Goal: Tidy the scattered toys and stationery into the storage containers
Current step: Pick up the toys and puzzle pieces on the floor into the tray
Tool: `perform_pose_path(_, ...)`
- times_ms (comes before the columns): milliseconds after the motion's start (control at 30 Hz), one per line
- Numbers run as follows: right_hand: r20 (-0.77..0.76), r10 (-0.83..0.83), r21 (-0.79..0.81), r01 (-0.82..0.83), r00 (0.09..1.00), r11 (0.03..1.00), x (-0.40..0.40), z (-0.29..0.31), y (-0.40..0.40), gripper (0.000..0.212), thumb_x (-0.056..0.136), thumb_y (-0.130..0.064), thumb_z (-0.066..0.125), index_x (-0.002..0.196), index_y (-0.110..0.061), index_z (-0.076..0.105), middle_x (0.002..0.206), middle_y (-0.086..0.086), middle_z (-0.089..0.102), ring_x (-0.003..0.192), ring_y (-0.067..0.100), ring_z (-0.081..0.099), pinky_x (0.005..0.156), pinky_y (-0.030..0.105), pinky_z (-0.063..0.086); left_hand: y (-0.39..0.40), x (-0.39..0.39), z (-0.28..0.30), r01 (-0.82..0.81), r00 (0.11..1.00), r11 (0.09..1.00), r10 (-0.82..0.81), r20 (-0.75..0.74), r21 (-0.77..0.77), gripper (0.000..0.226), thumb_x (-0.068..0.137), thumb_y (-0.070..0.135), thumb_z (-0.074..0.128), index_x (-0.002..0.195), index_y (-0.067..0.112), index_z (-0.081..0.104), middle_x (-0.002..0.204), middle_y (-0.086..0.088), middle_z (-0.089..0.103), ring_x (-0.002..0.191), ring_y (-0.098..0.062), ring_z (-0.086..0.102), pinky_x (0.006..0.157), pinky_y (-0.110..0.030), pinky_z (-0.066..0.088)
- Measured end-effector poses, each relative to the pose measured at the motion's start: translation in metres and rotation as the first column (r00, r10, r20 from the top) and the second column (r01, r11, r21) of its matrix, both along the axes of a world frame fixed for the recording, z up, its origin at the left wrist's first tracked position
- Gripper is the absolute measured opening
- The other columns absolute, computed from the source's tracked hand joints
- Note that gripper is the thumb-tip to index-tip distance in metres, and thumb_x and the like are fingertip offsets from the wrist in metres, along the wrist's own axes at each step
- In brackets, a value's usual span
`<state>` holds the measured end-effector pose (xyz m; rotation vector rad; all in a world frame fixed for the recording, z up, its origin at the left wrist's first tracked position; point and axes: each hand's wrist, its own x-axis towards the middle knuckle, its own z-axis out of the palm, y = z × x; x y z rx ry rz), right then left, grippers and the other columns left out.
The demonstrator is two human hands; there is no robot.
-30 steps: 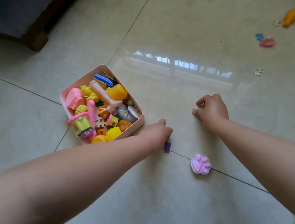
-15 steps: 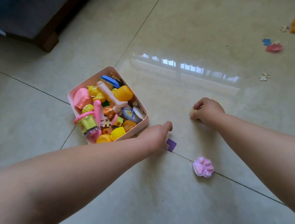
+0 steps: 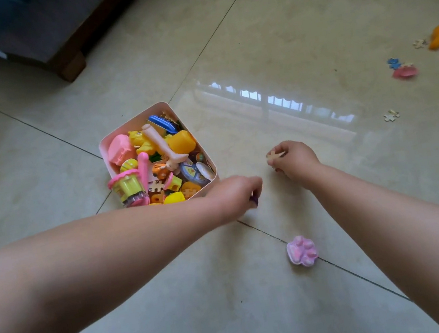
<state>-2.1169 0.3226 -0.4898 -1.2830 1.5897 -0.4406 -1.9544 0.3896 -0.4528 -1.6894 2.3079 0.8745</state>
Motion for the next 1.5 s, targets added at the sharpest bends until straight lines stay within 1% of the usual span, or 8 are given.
perform_pose_path(167,0.237,0.043,-0.070,-0.027,0.970,0.997,0.063,0.038,-0.015,0.008,0.087,-0.011,0.067,0.094,-0.013,0.064,0.075,0.000,0.062,0.064,0.011,0.059,0.066,0.028,0.049,-0.033,0.044,0.041,-0.302,0.950,0.905,0.262,-0.168,-0.299,0.009,0.089,0.020,0.062,0.097,0.016,0.060,0.091,-0.004,0.068,0.086,-0.023,0.062,0.071,-0.031,0.047)
perform_pose_path(267,0.256,0.179,-0.134,-0.148,0.950,0.980,0.101,0.053,-0.015,0.011,0.085,-0.014,0.071,0.095,-0.013,0.066,0.078,0.001,0.065,0.066,0.013,0.059,0.067,0.031,0.049,-0.033,0.084,0.051,-0.452,0.891,0.807,0.432,-0.140,-0.381,0.007,0.090,0.021,0.060,0.096,0.018,0.059,0.092,-0.004,0.067,0.086,-0.023,0.061,0.070,-0.034,0.049)
perform_pose_path(367,-0.001,0.405,-0.184,-0.398,0.914,0.899,0.123,0.056,-0.008,0.032,0.081,-0.034,0.076,0.105,-0.016,0.067,0.093,-0.001,0.066,0.082,0.016,0.062,0.072,0.031,0.050,-0.025,0.111,0.052,-0.485,0.858,0.804,0.514,-0.010,-0.343,0.012,0.088,0.029,0.065,0.094,0.019,0.061,0.095,-0.002,0.065,0.088,-0.022,0.061,0.074,-0.039,0.053)
perform_pose_path(500,-0.264,0.277,-0.207,-0.335,0.924,0.919,0.132,0.045,0.004,0.040,0.086,-0.039,0.069,0.114,-0.016,0.052,0.107,0.006,0.061,0.096,0.025,0.060,0.069,0.033,0.045,-0.019,0.119,0.048,-0.460,0.864,0.820,0.502,0.040,-0.342,0.025,0.086,0.037,0.067,0.103,0.019,0.063,0.106,-0.006,0.059,0.093,-0.021,0.056,0.075,-0.036,0.050)
perform_pose_path(734,-0.542,0.450,-0.007,-0.539,0.710,0.842,0.124,0.030,0.008,0.052,0.097,-0.052,0.038,0.122,-0.009,0.051,0.119,0.015,0.061,0.109,0.035,0.058,0.076,0.034,0.043,-0.021,0.112,0.045,-0.449,0.873,0.826,0.486,0.029,-0.340,0.016,0.092,0.031,0.060,0.102,0.019,0.062,0.105,-0.006,0.061,0.089,-0.021,0.061,0.063,-0.032,0.049)
perform_pose_path(900,-0.619,0.391,0.045,-0.466,0.681,0.884,0.088,0.039,0.006,0.035,0.095,-0.020,0.053,0.124,0.000,0.051,0.121,0.020,0.060,0.112,0.037,0.058,0.078,0.036,0.045,-0.037,0.077,0.043,-0.392,0.904,0.833,0.428,0.006,-0.391,0.021,0.090,0.024,0.057,0.109,0.015,0.062,0.115,-0.012,0.058,0.105,-0.029,0.055,0.083,-0.039,0.050)
perform_pose_path(1267,-0.608,0.105,0.022,-0.116,0.787,0.993,-0.043,0.037,-0.003,0.027,0.096,-0.020,0.053,0.115,-0.002,0.055,0.116,0.019,0.063,0.109,0.038,0.059,0.070,0.032,0.038,-0.078,-0.045,0.038,-0.204,0.979,0.864,0.180,-0.095,-0.459,0.022,0.089,0.024,0.061,0.109,0.016,0.063,0.118,-0.009,0.055,0.112,-0.030,0.049,0.089,-0.039,0.045)
perform_pose_path(1500,-0.274,-0.138,-0.033,0.134,0.952,0.990,-0.101,0.019,0.020,0.041,0.097,-0.039,0.030,0.096,-0.011,0.060,0.083,0.016,0.069,0.081,0.035,0.067,0.078,0.044,0.054,-0.098,-0.154,0.027,-0.070,0.992,0.872,0.008,-0.128,-0.485,0.030,0.090,0.016,0.056,0.119,0.015,0.059,0.119,-0.012,0.055,0.118,-0.031,0.046,0.089,-0.039,0.043)
